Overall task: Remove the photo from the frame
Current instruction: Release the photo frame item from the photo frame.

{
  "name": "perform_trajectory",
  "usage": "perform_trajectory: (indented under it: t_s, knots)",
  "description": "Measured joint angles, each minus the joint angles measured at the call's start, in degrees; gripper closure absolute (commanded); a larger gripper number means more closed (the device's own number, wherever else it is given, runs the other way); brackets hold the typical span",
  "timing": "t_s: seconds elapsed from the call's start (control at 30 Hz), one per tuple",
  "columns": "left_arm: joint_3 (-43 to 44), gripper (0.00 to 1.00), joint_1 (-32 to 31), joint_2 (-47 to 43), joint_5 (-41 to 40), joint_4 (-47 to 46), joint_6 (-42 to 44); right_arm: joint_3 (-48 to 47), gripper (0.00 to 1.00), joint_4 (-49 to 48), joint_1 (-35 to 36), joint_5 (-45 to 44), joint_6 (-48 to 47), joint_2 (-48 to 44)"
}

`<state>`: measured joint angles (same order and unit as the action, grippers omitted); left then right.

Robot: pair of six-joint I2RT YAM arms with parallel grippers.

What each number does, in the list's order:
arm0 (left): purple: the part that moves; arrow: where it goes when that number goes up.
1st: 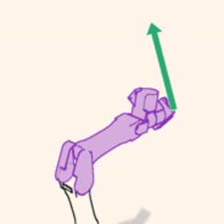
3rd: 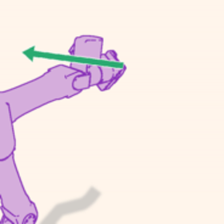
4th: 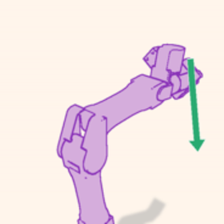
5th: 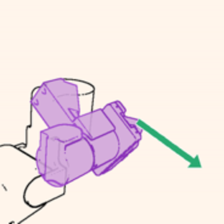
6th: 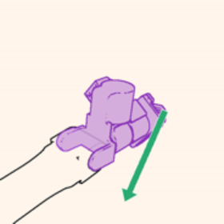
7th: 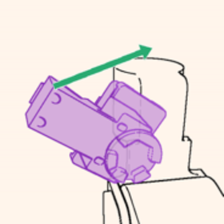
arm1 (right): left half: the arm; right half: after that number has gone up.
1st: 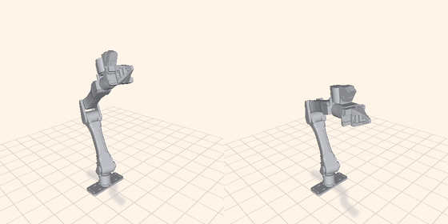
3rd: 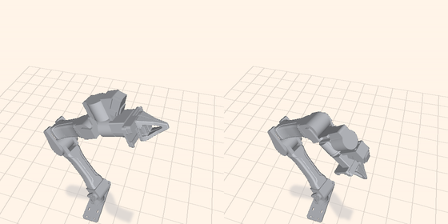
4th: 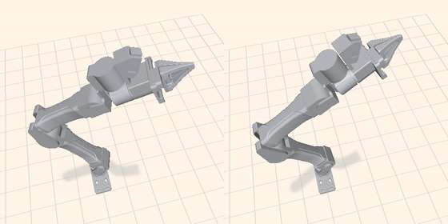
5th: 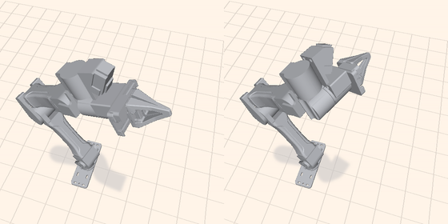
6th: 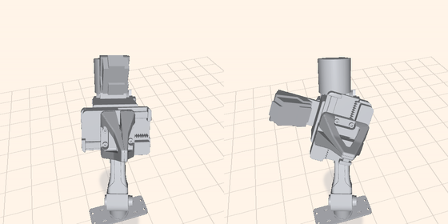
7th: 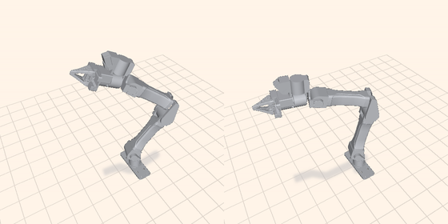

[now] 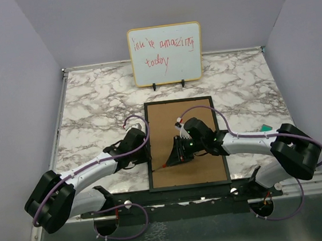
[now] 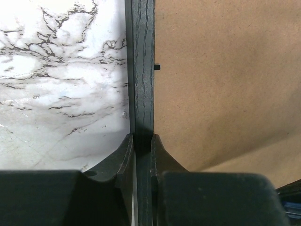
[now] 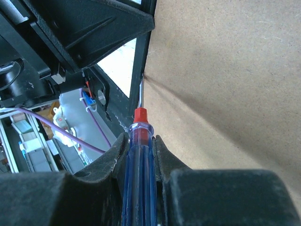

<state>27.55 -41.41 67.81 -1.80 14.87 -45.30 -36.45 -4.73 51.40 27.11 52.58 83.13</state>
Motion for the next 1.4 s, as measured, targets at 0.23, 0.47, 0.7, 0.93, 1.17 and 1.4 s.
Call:
perform_trajectory:
  t_s: [0.23, 0.47, 0.7, 0.93, 1.17, 1.4]
  knots:
    - [0.09, 0.94, -0.35, 0.02, -0.39, 0.09, -0.09, 0.0, 1.0, 0.37, 0.02, -0.81, -0.11, -0.31]
    - [0.09, 0.96, -0.35, 0.04, -0.42, 0.13, -0.11, 0.13, 0.99, 2.36, 0.02, -2.97, -0.61, -2.49]
    - [0.33, 0.99, -0.35, 0.31, -0.44, 0.37, -0.11, 0.31, 1.0, 1.77, 0.13, -3.28, -0.57, -2.4]
    - [0.59, 1.0, -0.37, 0.68, -0.46, 0.63, -0.11, 0.31, 1.0, 0.11, 0.42, -2.56, -0.57, -0.94]
    - [0.66, 1.0, -0.37, 0.68, -0.46, 0.7, -0.11, 0.07, 1.0, -0.02, 0.42, -2.27, -0.57, -0.61]
    - [0.5, 1.0, -0.35, 0.33, -1.16, 0.9, -0.81, -5.03, 1.0, 5.62, 3.61, -6.08, -1.55, 0.5]
